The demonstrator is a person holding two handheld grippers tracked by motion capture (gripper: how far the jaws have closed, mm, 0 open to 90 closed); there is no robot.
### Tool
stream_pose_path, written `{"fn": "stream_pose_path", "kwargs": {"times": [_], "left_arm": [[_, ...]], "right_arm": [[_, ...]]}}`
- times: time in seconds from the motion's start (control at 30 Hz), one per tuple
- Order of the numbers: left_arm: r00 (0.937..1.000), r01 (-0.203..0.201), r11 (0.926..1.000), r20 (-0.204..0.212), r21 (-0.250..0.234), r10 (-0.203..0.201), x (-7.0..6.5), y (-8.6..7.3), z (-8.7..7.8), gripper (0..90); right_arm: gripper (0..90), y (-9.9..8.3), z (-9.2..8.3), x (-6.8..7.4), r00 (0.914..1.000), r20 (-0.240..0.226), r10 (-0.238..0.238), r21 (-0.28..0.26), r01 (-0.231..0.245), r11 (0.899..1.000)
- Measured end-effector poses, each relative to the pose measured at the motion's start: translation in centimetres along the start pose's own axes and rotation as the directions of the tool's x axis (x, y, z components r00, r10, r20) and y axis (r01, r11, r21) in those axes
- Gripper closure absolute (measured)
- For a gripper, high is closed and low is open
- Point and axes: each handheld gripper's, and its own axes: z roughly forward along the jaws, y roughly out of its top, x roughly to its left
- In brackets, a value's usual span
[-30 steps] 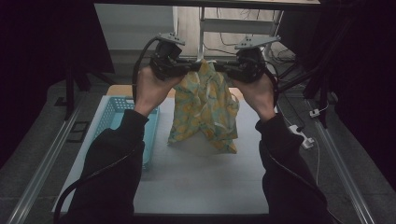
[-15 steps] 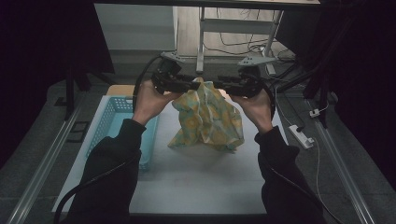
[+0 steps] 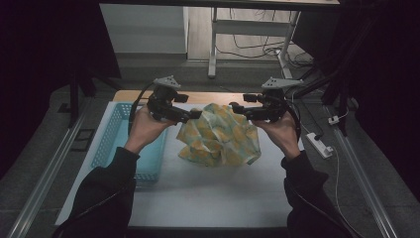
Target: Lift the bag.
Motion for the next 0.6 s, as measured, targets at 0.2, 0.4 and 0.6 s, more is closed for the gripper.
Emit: {"fn": "stream_pose_path", "kwargs": {"times": [0.2,0.4,0.6], "left_arm": [[0.9996,0.029,0.9996,-0.004,-0.005,-0.029,-0.2,-2.9,-0.7,8.4],[0.998,0.063,0.998,-0.006,-0.009,-0.063,-0.4,-6.8,-1.3,0.6],[0.9953,0.097,0.9952,-0.001,0.015,-0.097,-0.9,-10.5,-1.7,0.0]], "right_arm": [[24.5,-1.8,-0.3,0.5,0.9999,-0.002,0.015,0.011,-0.015,1.0],[13.9,-3.8,-0.8,1.3,0.9997,0.006,0.022,0.033,-0.022,0.999],[7.7,-6.0,-1.4,2.4,0.9998,0.009,0.016,0.051,-0.017,0.999]]}}
